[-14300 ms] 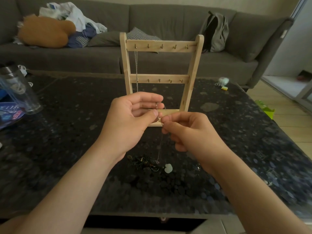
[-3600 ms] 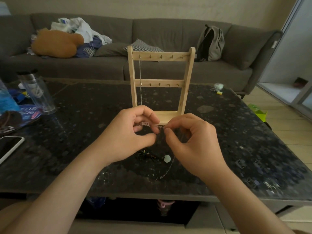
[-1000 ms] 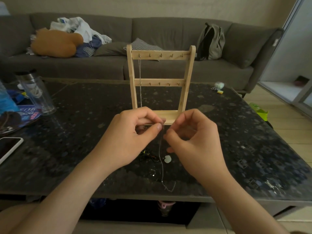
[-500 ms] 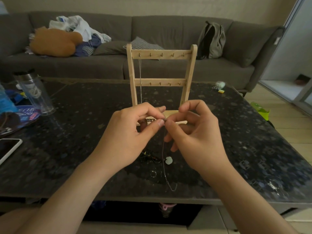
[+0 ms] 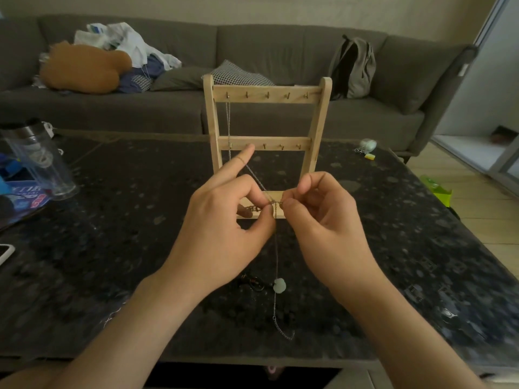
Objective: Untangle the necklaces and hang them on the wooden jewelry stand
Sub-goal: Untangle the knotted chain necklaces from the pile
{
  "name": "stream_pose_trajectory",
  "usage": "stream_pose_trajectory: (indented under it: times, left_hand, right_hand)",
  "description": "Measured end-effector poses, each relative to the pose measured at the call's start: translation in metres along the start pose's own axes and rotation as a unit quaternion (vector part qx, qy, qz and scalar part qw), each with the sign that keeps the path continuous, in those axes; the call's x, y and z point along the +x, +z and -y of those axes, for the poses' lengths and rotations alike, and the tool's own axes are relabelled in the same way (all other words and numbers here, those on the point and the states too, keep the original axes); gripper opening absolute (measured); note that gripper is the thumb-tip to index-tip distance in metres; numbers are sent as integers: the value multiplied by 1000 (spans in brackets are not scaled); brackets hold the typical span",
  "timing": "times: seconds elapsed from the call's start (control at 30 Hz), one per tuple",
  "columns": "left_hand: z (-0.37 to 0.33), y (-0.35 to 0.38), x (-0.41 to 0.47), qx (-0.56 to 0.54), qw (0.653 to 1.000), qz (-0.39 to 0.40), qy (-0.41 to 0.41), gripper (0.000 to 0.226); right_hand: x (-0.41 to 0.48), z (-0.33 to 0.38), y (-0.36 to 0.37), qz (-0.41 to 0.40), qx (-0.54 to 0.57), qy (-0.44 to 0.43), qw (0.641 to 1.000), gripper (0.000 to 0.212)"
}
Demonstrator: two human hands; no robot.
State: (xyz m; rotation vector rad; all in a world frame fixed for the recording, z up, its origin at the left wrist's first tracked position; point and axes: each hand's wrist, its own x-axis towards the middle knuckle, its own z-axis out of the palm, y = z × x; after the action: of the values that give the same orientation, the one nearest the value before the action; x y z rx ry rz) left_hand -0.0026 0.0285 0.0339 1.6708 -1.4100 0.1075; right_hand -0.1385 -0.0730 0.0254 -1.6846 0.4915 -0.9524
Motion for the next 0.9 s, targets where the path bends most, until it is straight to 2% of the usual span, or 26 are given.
stream_pose_trajectory:
  times: [0.1,0.37,0.67,0.9]
  left_hand:
    - [8,3,4,-32,999,-7,-13,8]
    - [24,9,11,-22,1000,-6,-22,8]
    - [24,8,11,-40,999,9,-2,9]
    - [20,4,9,-52,999,6,1,9]
  right_hand:
    - [4,-4,-2,20,-4,8,1000,18]
    - [13,-12,-1,18,-12,16,1000,14]
    - [16,-7,-1,16,118,77,990,20]
    - [12,0,2,20,134,66,989,35]
